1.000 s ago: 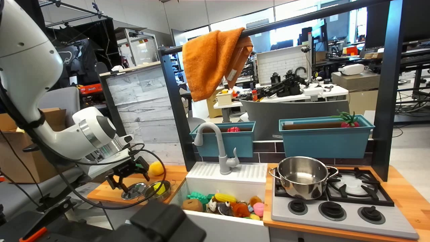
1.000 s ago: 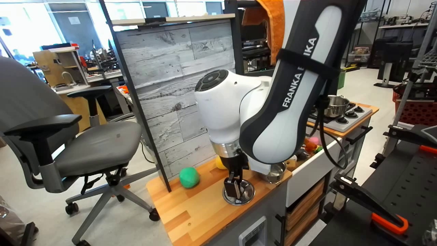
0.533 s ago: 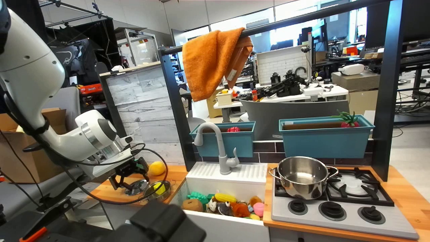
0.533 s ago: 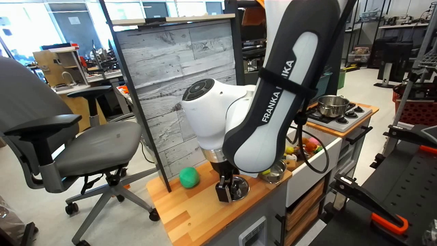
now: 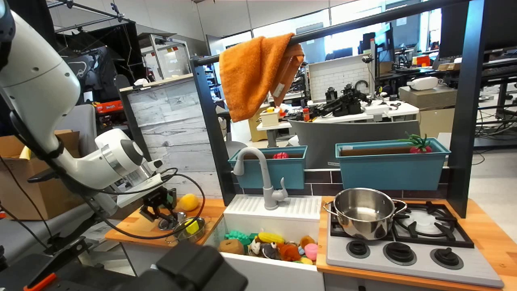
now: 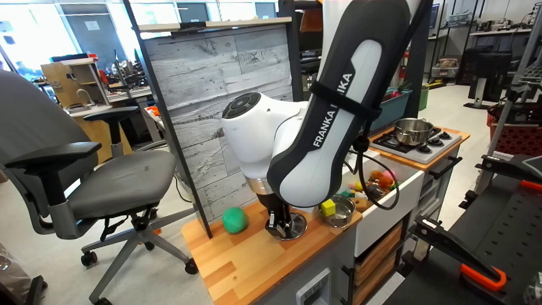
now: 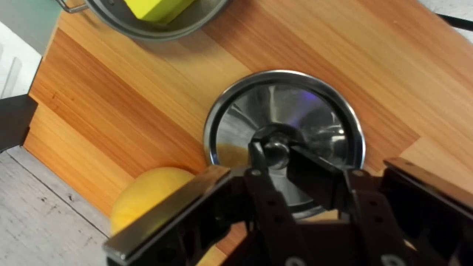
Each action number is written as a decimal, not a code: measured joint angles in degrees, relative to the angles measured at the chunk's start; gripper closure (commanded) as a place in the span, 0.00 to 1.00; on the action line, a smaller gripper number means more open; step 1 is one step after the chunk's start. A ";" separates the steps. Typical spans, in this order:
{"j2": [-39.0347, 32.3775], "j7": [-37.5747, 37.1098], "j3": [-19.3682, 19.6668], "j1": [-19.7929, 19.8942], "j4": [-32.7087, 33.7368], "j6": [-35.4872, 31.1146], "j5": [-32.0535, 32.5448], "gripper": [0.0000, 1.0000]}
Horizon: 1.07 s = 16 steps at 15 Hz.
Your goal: Cover the silver pot
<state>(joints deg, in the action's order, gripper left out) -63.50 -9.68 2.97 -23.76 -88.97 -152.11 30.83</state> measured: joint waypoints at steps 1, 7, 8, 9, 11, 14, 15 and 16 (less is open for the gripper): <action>0.00 0.00 0.13 0.00 0.04 0.00 -0.08 0.94; 0.26 0.00 0.82 0.29 -0.31 -0.45 -1.51 0.94; 0.73 0.00 0.89 0.40 -0.94 -0.84 -1.91 0.94; 1.50 -0.04 0.99 0.41 -1.93 -0.97 -2.19 0.94; 4.22 -0.80 1.17 0.28 -5.35 -1.60 -2.30 0.94; 10.55 -2.96 1.39 -0.58 -13.15 -2.03 -2.30 0.94; 12.97 -3.80 1.41 -0.95 -16.12 -2.06 -2.30 0.94; 15.50 -4.70 1.41 -1.26 -19.11 -2.09 -2.30 0.94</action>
<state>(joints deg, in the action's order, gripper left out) -48.00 -14.38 4.38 -25.02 -108.09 -154.20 28.52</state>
